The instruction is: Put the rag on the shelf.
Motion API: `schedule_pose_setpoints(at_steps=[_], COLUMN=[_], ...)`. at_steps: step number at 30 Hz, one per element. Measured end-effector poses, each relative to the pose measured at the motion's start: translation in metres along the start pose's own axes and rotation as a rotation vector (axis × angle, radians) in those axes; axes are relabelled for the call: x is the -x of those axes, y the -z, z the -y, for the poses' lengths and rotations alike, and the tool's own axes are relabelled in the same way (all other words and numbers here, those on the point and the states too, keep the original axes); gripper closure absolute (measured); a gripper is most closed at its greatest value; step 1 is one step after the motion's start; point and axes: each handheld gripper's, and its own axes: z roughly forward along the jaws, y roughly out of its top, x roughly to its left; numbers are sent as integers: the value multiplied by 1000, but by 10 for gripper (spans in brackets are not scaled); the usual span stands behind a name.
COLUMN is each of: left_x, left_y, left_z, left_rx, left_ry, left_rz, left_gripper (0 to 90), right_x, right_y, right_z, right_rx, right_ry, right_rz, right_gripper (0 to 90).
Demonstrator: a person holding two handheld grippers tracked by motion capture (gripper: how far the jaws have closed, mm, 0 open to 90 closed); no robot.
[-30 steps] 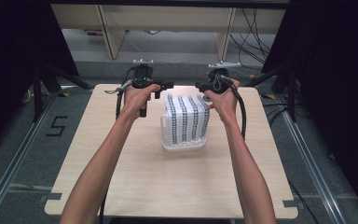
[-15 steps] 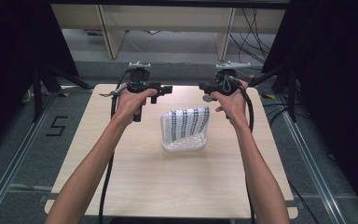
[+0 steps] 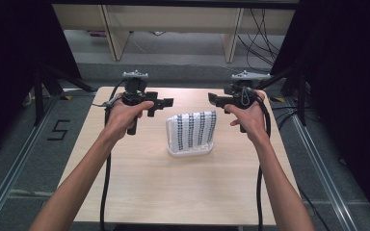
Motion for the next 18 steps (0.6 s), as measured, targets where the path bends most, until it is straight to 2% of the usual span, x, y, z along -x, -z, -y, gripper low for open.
schedule_pose_setpoints(at_steps=[2,6,9,10,11,14,15,17,18], left_x=[4,8,12,12,14,18,20,22,24], left_y=[9,19,29,29,30,34,35,37,39], left_z=[8,16,27,27,30,40,45,52,56], left_rx=[2,10,9,9,10,5,6,12,11], left_ry=[-12,-25,-43,-43,-48,-60,-60,-62,-64], left_rz=[20,15,32,32,35,34,42,46,54], left_gripper=[208,186,162,160,160,160,160,160,160], right_x=[-3,-6,-13,-13,-15,-23,-25,-27,-28], right_y=[10,19,28,28,30,36,39,40,41], right_z=[4,7,12,12,15,19,22,24,25], right_rx=[6,21,26,26,35,25,28,31,26], right_ry=[2,-2,3,3,23,4,29,18,31], right_rz=[0,-9,-26,-26,-28,-36,-40,-48,-44], right_gripper=[269,249,216,216,206,202,198,190,189])
